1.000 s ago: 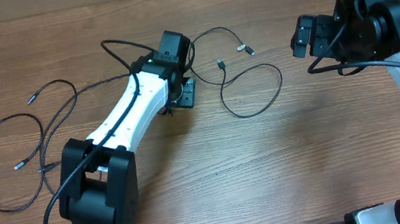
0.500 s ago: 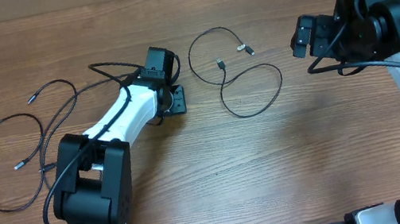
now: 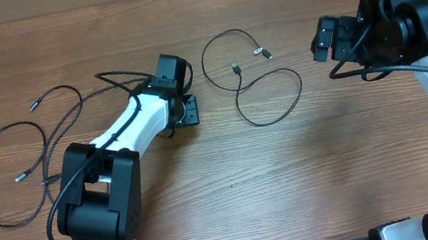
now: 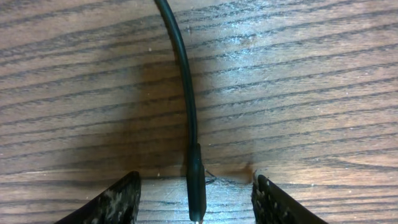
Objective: Untangle cables
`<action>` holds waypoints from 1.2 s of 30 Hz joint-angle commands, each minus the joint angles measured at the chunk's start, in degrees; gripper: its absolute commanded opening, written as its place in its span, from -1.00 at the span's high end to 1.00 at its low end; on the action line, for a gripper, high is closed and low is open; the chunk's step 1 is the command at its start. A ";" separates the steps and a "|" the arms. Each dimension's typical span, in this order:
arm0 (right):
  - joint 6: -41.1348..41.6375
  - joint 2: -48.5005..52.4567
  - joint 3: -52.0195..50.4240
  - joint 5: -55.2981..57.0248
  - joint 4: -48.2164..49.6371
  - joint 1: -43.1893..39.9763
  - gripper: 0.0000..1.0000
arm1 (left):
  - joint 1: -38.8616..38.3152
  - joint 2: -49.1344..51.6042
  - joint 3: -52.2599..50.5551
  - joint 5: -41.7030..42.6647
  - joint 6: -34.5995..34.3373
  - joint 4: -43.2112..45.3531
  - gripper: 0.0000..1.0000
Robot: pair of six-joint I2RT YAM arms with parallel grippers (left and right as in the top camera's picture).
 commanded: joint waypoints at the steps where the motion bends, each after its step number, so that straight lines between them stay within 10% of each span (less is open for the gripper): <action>1: -0.17 0.02 0.09 -0.09 0.13 -0.17 -0.98 | -0.13 0.52 -0.35 0.63 -0.59 0.20 -0.14; 36: -0.17 0.02 0.09 -0.09 -0.07 -0.17 -0.98 | -0.13 2.21 -0.61 -0.48 -0.57 0.44 -0.08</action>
